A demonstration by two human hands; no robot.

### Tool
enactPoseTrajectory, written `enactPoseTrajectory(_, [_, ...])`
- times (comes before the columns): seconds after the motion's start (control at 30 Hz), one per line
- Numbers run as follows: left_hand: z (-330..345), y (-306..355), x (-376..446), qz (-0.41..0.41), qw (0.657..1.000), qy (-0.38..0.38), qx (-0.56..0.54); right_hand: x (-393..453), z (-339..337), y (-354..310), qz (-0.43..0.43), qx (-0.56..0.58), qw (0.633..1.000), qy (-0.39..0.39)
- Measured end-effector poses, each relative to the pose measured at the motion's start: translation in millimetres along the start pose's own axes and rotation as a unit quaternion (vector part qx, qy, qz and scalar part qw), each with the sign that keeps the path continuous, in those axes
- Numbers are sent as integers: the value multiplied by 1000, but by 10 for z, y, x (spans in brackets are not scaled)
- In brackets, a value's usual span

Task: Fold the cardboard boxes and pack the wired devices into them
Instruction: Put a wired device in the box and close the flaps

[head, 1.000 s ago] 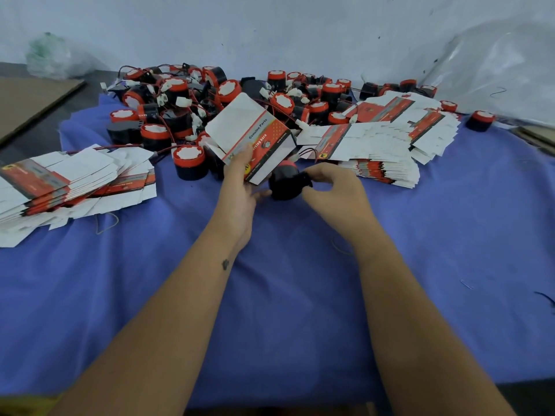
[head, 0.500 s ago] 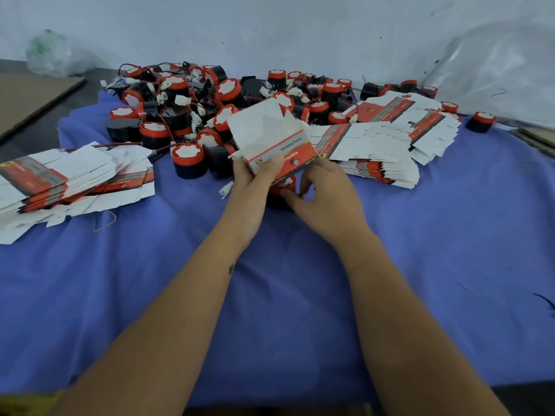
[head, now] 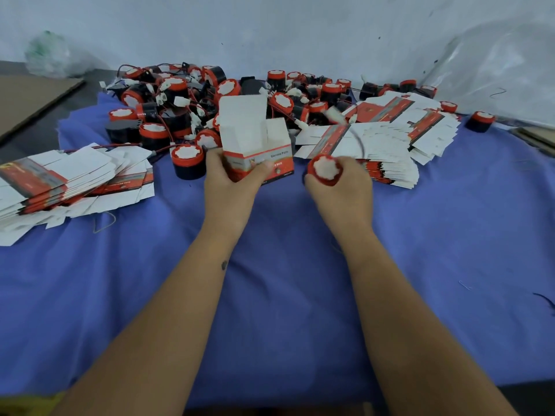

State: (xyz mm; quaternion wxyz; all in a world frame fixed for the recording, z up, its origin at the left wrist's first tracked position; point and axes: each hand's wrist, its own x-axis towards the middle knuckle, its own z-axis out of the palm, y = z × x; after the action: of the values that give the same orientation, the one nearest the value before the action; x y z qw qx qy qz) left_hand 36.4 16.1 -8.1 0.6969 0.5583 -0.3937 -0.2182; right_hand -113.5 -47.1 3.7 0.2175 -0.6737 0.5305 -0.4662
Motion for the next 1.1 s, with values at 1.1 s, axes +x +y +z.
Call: enactPoseTrajectory(1.1, [66,-44,65,-88,985,-68,128,-122,1,-153,-120,173,978,-9])
